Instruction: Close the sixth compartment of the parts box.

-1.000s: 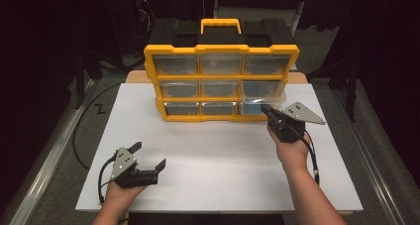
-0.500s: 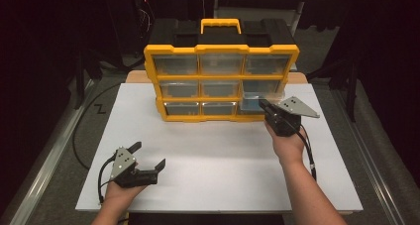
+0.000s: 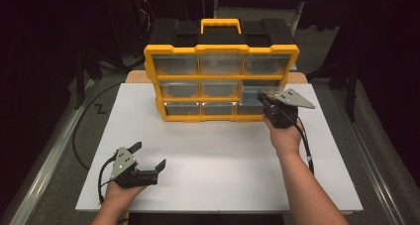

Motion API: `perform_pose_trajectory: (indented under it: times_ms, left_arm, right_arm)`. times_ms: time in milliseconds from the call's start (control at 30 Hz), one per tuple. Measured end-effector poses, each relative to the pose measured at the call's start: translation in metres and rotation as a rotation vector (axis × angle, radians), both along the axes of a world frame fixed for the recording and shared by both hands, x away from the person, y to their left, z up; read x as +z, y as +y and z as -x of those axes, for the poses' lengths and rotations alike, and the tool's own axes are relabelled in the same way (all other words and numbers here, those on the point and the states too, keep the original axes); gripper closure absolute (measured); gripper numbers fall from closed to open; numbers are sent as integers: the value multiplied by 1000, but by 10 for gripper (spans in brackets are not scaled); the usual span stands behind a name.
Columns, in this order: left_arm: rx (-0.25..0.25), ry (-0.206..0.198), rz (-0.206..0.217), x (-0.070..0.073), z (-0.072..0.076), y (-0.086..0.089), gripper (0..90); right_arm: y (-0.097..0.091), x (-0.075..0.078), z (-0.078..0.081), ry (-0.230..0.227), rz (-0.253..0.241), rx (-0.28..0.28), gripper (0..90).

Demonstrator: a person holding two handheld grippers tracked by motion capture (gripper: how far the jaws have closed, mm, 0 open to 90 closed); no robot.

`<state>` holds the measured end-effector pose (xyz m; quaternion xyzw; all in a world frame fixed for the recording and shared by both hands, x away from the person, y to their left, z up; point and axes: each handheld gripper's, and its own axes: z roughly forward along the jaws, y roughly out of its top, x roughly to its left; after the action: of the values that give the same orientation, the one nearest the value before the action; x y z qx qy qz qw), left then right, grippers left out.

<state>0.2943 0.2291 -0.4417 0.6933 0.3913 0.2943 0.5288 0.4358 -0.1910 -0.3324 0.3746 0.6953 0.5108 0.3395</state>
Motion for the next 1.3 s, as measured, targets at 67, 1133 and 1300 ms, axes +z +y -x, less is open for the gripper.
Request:
perform_pose_trajectory:
  times_ms: [67,1133,1300]
  left_arm:
    - [0,0,1,0,0,0,3]
    - [-5,0,2,0,0,1,3]
    - [-6,1,1,0,0,1,3]
  right_arm:
    - [1,0,-3,1,3,-4,900]
    - [10,5,-29,12,38,-35,900]
    - [10,5,-29,10,48,-32,900]
